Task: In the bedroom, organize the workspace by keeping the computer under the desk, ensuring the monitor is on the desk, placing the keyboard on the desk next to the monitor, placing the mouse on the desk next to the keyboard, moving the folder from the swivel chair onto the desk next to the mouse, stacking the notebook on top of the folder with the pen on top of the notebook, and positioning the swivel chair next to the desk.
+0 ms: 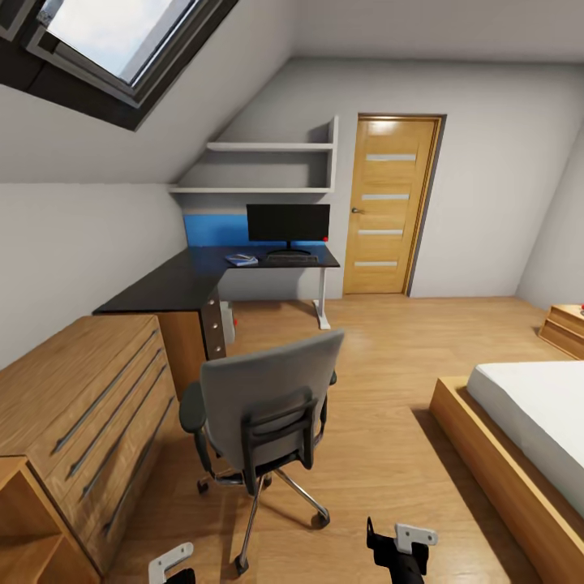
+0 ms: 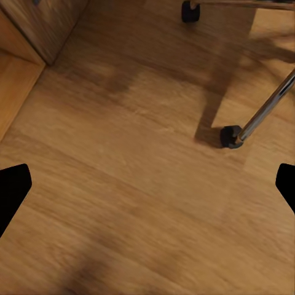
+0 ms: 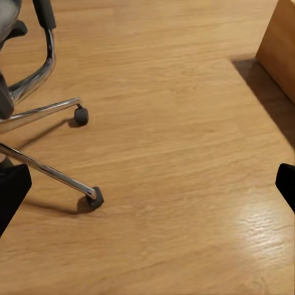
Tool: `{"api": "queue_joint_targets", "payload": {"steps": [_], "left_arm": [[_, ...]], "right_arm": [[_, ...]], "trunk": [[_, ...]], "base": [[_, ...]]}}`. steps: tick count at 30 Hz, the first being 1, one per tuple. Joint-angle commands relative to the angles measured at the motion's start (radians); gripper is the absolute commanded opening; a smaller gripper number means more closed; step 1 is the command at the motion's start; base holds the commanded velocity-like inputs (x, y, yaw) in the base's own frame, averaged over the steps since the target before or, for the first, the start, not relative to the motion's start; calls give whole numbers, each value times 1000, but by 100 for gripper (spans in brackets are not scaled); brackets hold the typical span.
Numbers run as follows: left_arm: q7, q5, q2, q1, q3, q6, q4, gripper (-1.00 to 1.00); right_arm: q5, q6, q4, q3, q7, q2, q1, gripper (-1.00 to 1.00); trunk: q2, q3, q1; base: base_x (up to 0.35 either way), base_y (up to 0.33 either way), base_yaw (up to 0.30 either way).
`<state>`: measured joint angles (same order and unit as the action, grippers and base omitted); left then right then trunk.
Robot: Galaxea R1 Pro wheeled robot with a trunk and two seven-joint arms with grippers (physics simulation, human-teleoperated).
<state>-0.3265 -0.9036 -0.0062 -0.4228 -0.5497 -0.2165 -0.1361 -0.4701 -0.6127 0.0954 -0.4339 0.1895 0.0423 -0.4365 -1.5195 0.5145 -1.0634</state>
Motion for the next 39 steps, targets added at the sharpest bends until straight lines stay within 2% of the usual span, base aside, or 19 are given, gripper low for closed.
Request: {"api": "queue_joint_targets", "payload": {"steps": [1,26,31,35,39], "left_arm": [[-5,-8,0,-1,-9,-3,0,100],[-2,-7,0,-1,-9,-2,1,100],[-4,-4,4,-1,-9,22,-9,100],[-9,-3,17,-1,-9,71,-105,100],[-17,-4,63,-4,-4,226,-295,100]], "right_arm": [[-4,-2,0,-9,7,0,-1,100],[-2,-2,0,-9,6,-4,-1,100],[-3,-6,2,-8,5,-7,-1,100],[-3,-29,8,-5,5,-12,-1,100],[-5,-15,72,-1,12,-42,-16,100]], "trunk": [[-8,4,-4],[-183,83,-100],[-218,98,-119],[-246,111,-134],[-274,123,-150]], "base": [[0,0,0],[0,0,0],[0,0,0],[0,0,0],[0,0,0]]}}
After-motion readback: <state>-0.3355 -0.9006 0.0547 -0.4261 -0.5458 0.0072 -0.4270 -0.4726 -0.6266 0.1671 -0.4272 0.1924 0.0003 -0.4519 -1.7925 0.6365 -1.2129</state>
